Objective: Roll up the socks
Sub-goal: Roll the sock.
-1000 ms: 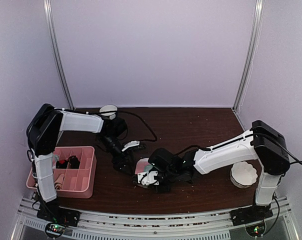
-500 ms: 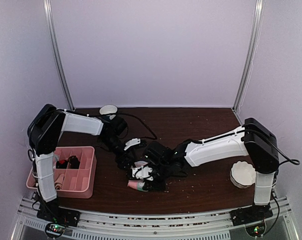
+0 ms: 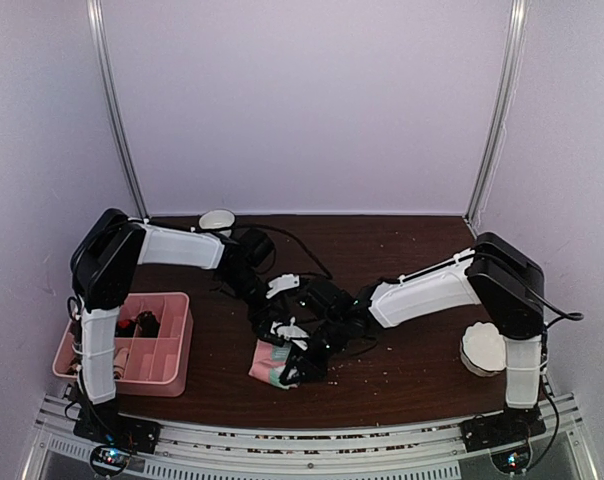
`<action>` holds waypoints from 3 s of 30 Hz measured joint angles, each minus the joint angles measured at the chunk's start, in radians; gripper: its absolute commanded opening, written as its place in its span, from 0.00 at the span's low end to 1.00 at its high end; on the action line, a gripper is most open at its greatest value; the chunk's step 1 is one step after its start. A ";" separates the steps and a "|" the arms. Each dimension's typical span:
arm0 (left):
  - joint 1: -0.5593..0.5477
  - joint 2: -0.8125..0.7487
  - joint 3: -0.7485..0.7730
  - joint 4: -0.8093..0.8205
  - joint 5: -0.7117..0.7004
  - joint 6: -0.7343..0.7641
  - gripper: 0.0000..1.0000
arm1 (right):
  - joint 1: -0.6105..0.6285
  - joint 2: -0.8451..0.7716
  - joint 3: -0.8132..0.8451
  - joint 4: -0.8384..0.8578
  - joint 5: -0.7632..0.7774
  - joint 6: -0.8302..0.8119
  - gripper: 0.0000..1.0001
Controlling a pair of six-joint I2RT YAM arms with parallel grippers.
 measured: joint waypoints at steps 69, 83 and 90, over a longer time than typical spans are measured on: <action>-0.172 -0.259 -0.262 -0.130 -0.098 0.100 0.32 | -0.137 0.108 -0.105 0.381 -0.310 0.605 0.00; -0.128 -0.136 -0.128 -0.202 -0.079 -0.017 0.06 | -0.134 0.043 -0.235 0.571 -0.174 0.724 0.81; -0.134 -0.065 -0.023 -0.222 -0.026 0.026 0.03 | -0.139 -0.090 -0.355 0.671 -0.002 0.754 1.00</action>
